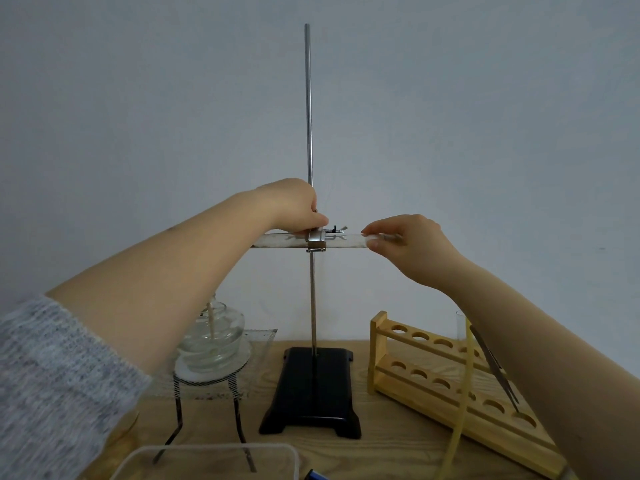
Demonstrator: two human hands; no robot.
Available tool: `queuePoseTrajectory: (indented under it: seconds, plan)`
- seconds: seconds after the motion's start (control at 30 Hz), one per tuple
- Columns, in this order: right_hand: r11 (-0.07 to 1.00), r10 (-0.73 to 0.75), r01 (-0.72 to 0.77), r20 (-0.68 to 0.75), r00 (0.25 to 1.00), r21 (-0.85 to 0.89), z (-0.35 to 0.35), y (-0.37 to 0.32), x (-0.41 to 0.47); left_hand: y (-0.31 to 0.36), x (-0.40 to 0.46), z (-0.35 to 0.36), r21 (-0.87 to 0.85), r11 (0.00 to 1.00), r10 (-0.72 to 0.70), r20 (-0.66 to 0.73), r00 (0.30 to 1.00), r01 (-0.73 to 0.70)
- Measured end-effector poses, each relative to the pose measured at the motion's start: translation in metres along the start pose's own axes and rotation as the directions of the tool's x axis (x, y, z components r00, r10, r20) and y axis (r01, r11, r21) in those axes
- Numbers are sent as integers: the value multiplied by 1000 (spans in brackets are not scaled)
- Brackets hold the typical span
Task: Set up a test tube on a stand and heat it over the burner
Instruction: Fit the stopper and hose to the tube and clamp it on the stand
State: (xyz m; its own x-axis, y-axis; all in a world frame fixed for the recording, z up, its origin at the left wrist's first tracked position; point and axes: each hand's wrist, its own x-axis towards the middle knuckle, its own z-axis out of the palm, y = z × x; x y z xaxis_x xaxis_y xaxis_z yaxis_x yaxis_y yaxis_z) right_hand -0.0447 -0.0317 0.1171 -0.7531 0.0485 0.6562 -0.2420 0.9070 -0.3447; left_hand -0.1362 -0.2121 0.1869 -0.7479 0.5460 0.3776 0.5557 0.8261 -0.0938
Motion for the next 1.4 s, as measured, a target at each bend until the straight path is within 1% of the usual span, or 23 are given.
queuePoseTrajectory:
  seconds: [0.13, 0.2, 0.37, 0.5, 0.63, 0.77, 0.83, 0.9, 0.93, 1.0, 1.13, 1.23, 1.33, 1.4]
  plan:
    - [1000, -6, 6, 3, 1000, -3, 0, 0, 0, -11, -1, -2, -155, 987, 54, 10, 998, -52]
    - [1000, -9, 9, 1, 1000, -3, 0, 0, 0, -13, -2, -2, -167, 982, 86, -12, 996, -87]
    - [1000, -5, 5, 5, 1000, -21, 0, 0, -1, -12, -1, 5, -37, 989, 143, -81, 986, -146]
    - [1000, 0, 0, 12, 1000, -28, 0, -1, -2, -8, -2, 9, 53, 989, 145, -116, 983, -139]
    - [1000, 13, -13, 16, 1000, -6, 0, 1, -3, -3, -2, 6, 84, 994, 72, -85, 994, -65]
    - [1000, 16, -16, 24, 1000, -6, 2, 4, -1, 6, -3, 4, 108, 988, -110, -33, 993, 113]
    - [1000, 30, -30, 24, 999, 9, 3, 6, 0, 9, -3, 3, 119, 976, -176, -53, 983, 181]
    - [999, 32, -33, 24, 999, 17, 4, 7, 0, 12, -4, 3, 115, 971, -203, -70, 977, 210]
    - [999, 29, -29, 24, 999, 17, 3, 6, 0, 13, -4, 2, 97, 970, -217, -53, 975, 221]
    - [1000, 18, -18, 25, 1000, 13, 2, 5, 0, 19, -5, -2, 60, 972, -230, 29, 973, 228]
    - [1000, 11, -11, 17, 1000, 13, 2, 4, -1, 32, -8, -10, 42, 969, -247, 164, 955, 243]
    - [1000, 6, -6, 16, 1000, 4, 1, 3, 0, 28, -7, -11, -42, 955, -274, 249, 929, 293]
    - [1000, -2, 2, 8, 1000, 4, 0, 2, 1, 26, -7, -9, -91, 939, -298, 260, 918, 330]
    - [1000, -1, 1, 5, 1000, -6, -1, 3, 1, 26, -8, -7, -120, 932, -310, 223, 924, 341]
